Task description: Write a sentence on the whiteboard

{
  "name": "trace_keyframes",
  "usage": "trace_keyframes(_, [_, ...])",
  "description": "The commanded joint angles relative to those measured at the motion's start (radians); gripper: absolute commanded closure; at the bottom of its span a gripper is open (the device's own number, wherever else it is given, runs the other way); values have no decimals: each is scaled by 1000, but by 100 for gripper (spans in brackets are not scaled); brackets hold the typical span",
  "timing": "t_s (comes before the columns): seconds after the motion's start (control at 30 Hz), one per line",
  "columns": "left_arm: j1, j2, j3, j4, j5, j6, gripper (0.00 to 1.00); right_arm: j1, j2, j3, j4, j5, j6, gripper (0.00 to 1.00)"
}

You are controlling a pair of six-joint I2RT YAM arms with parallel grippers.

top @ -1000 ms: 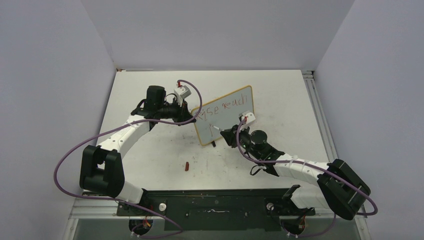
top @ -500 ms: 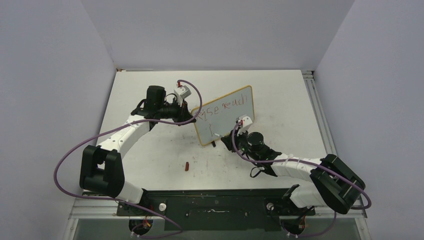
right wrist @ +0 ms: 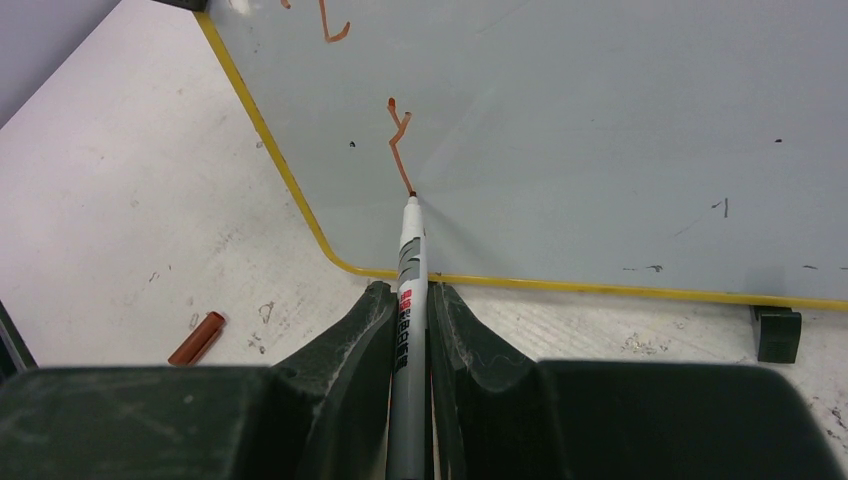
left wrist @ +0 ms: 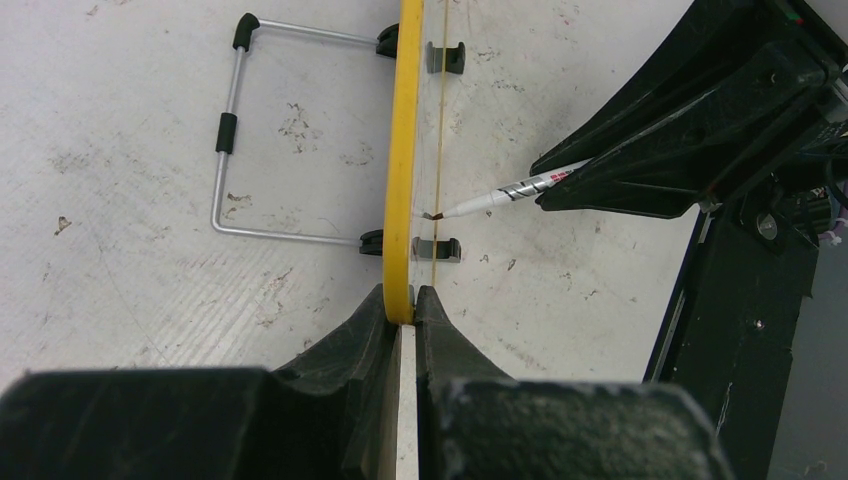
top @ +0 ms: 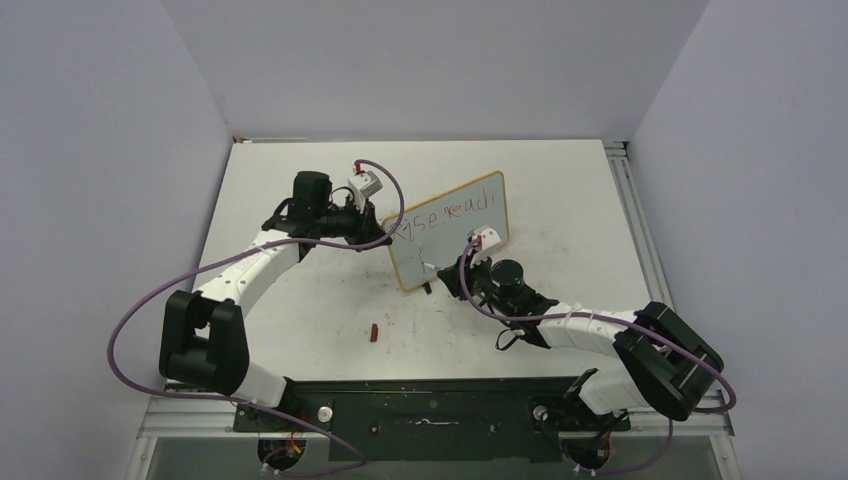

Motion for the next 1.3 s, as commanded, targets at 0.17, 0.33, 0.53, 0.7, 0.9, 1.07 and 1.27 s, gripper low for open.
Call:
trace_keyframes(0.17, [-12, -19, 21, -34, 2, 37, 100, 4, 6, 35, 59, 50, -7, 95])
trace_keyframes(0.33, [-12, -21, 21, -34, 3, 37, 100, 4, -52, 7, 59, 112, 0, 95])
trace_keyframes(0.53, [-12, -23, 21, -34, 3, 37, 100, 3, -79, -4, 48, 151, -3, 95])
trace_keyframes(0.7, [-12, -25, 21, -34, 3, 37, 100, 3, -48, -1, 45, 124, 2, 95])
trace_keyframes(0.9, [-12, -23, 20, -34, 3, 37, 100, 3, -27, -9, 42, 123, 4, 95])
trace_keyframes(1.07, [-12, -23, 22, -34, 3, 37, 100, 5, -14, -28, 46, 124, 11, 95])
trace_keyframes(1.27, [-12, -24, 22, -34, 3, 37, 100, 5, 6, -50, 58, 123, 25, 95])
